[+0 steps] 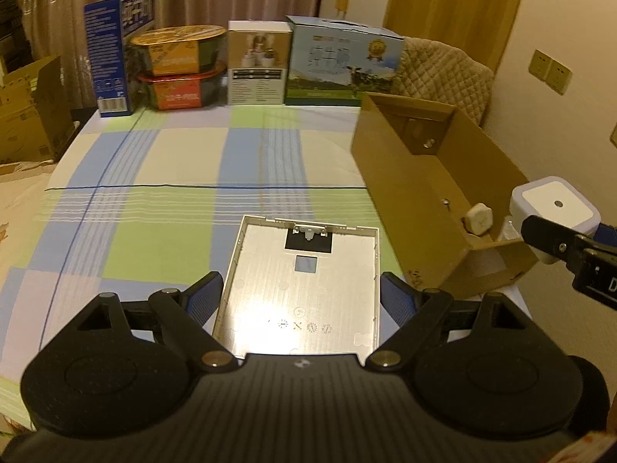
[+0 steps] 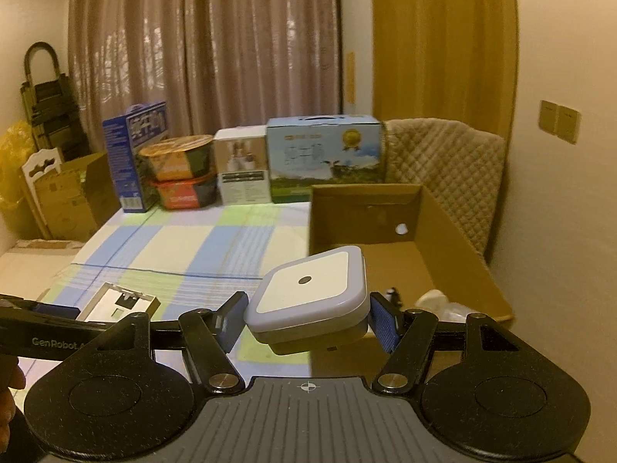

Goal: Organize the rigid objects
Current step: 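Carry the panel with the left gripper while the right carries the plug to the cardboard box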

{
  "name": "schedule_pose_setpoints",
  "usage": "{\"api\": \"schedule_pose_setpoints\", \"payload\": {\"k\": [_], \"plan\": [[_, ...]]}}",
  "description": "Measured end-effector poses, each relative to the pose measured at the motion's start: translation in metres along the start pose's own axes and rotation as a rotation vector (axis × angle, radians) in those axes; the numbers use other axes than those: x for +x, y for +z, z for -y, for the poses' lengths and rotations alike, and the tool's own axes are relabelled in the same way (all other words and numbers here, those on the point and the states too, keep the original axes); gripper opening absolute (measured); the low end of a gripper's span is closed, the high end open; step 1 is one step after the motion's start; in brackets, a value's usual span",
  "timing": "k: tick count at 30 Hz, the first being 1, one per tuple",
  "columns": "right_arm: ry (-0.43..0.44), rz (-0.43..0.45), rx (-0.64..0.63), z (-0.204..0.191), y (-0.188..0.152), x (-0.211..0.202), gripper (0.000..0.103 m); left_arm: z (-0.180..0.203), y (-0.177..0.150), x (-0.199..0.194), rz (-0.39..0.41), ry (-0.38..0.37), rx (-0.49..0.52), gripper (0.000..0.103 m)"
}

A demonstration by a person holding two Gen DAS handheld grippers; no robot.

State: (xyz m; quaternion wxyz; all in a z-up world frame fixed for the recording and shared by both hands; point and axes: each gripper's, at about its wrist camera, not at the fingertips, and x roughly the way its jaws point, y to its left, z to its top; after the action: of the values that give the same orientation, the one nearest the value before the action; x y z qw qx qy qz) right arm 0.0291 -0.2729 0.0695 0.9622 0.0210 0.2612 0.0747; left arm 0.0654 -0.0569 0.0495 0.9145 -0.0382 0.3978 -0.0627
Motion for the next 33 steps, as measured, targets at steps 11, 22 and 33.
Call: {"api": "schedule_pose_setpoints", "payload": {"k": [11,22,33], "plan": [[-0.078,-0.008,0.055,0.048,-0.007,-0.015,0.064,0.047,0.007,0.000,0.001,-0.065,0.085,0.084],[-0.133,-0.001,0.098,0.086,-0.002,-0.018,0.064,0.087,0.019,0.008,0.004,-0.121,0.155,0.084],[-0.127,-0.025,0.099,0.106,0.005,0.000,0.064,0.114,0.033,0.025,-0.007,-0.153,0.190,0.084]]}}
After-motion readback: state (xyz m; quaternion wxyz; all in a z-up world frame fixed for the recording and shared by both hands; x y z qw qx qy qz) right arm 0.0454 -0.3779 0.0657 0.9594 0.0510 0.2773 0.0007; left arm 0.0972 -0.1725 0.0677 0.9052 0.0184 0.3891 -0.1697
